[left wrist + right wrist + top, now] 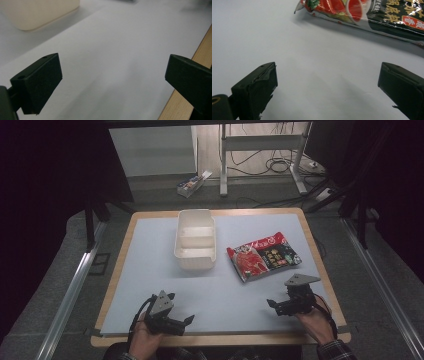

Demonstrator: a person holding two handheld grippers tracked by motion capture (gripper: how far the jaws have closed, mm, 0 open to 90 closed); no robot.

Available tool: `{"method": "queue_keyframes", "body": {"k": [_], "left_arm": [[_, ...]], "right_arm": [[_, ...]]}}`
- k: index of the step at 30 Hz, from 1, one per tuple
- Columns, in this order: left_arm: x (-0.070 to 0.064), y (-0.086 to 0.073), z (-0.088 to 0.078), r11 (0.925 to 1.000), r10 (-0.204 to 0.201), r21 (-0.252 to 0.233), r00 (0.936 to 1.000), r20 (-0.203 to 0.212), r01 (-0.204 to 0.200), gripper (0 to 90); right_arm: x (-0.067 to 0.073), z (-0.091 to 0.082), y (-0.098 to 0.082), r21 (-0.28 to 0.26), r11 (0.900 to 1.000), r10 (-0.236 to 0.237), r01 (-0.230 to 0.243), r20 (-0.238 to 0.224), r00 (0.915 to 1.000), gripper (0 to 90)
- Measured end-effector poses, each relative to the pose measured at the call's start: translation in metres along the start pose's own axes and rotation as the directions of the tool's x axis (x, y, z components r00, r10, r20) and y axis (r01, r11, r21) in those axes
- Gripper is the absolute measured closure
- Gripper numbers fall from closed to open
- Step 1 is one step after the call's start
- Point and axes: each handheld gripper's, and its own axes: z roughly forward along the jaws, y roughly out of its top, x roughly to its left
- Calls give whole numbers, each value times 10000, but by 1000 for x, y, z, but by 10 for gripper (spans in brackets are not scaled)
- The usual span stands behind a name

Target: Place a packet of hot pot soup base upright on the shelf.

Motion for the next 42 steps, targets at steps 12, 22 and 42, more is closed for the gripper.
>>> {"method": "queue_keyframes", "body": {"k": [12, 22, 42], "left_arm": [[-1, -1, 2, 9991, -15, 432, 10000, -4, 15, 9], [-3, 0, 3, 9991, -74, 414, 9998, 171, 67, 9], [-2, 0, 5, 9986, -54, 531, 9999, 160, 45, 11]], "right_arm": [[-1, 1, -1, 136, 9999, -15, 16, -54, 10000, 25], [-5, 1, 0, 301, 9995, -107, 106, 43, 9999, 26], [-10, 10, 20, 208, 9996, -178, 174, 203, 9996, 27]]}}
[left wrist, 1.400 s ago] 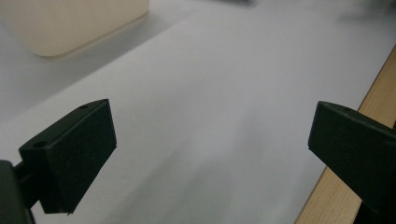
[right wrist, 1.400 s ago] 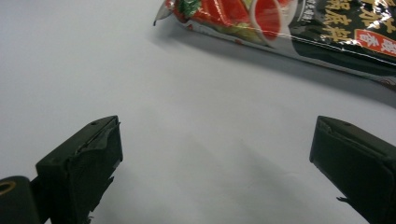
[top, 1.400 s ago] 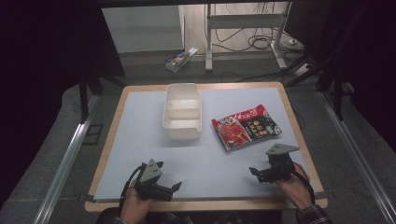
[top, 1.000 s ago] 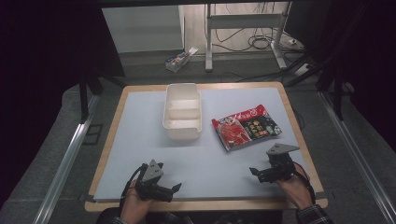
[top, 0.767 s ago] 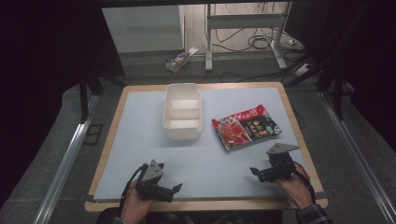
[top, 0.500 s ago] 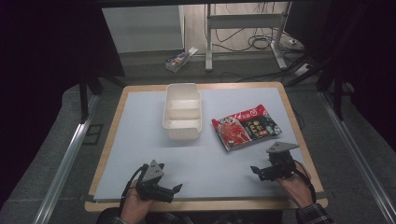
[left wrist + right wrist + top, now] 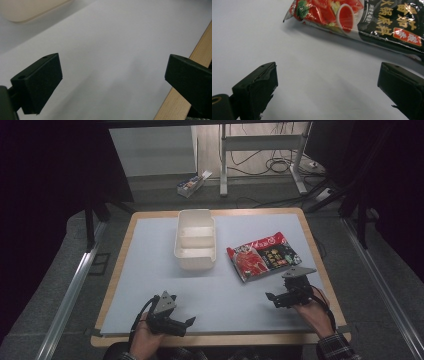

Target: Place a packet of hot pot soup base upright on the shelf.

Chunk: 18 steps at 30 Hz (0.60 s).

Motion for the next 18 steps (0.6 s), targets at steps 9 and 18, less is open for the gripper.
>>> {"method": "queue_keyframes", "body": {"k": [9, 18], "left_arm": [[0, -1, 0, 10000, -9, 27, 10000, -14, 9, 12], [0, -1, 0, 10000, -21, 77, 10000, -16, 21, 12]], "right_arm": [[-2, 8, 8, 45, 9999, 161, -161, -58, 9999, 16], [-8, 14, 23, -58, 9982, 598, -597, 125, 9981, 7]]}}
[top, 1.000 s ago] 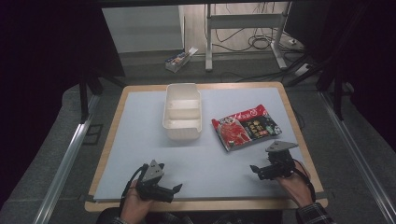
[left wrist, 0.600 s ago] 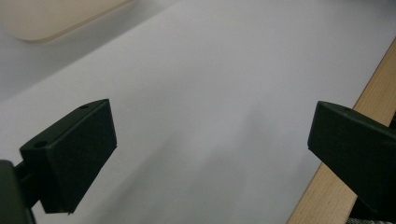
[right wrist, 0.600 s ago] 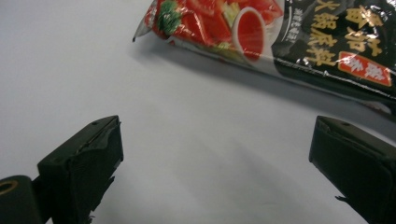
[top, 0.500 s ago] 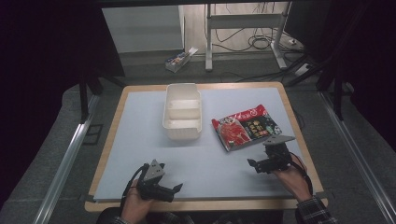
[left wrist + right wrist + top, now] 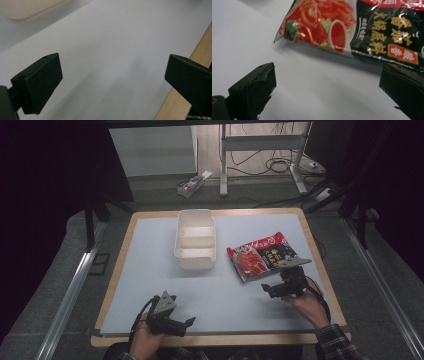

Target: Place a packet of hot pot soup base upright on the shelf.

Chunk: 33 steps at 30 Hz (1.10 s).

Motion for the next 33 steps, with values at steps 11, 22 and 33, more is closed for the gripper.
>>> {"method": "queue_keyframes", "body": {"k": [11, 22, 33], "left_arm": [[0, 0, 0, 10000, 12, 5, 10000, 3, -12, 12], [-1, 0, 0, 10000, 81, 59, 10000, -31, -81, 14], [-1, 0, -1, 10000, 89, 27, 10000, 11, -89, 16]], "right_arm": [[-11, 14, 27, -124, 9999, 118, -114, 315, 9994, 174], [-25, 38, 55, 181, 9997, -161, 155, 374, 9992, 549], [-43, 72, 85, 255, 9996, -165, 149, 632, 9979, 841]]}}
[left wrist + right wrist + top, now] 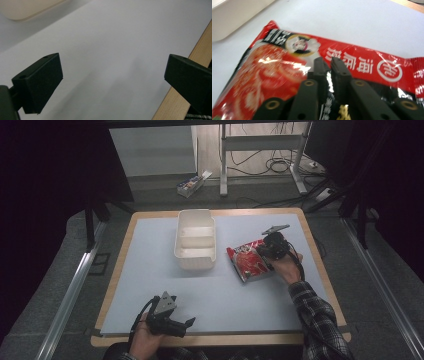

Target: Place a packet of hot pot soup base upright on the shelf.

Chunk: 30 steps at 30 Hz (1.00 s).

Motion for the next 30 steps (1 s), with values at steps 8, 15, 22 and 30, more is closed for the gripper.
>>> {"method": "queue_keyframes", "body": {"k": [8, 15, 22, 30], "left_arm": [[-1, 0, 0, 10000, 42, 40, 10000, 17, -42, 18], [-1, 0, 0, 10000, 64, 54, 10000, 29, -64, 20], [-1, 0, 1, 9999, 77, 93, 10000, 52, -78, 20], [-1, 0, 1, 9999, 100, 137, 9999, 69, -101, 21]], "right_arm": [[-18, 14, 15, -107, 9968, 791, -794, -189, 9967, 889], [-23, 32, 28, -55, 9958, 915, -914, 38, 9958, 888], [-20, 53, 36, 191, 9970, 748, -752, 237, 9969, 889], [-19, 67, 34, 752, 9940, 764, -789, 350, 9965, 893]]}}
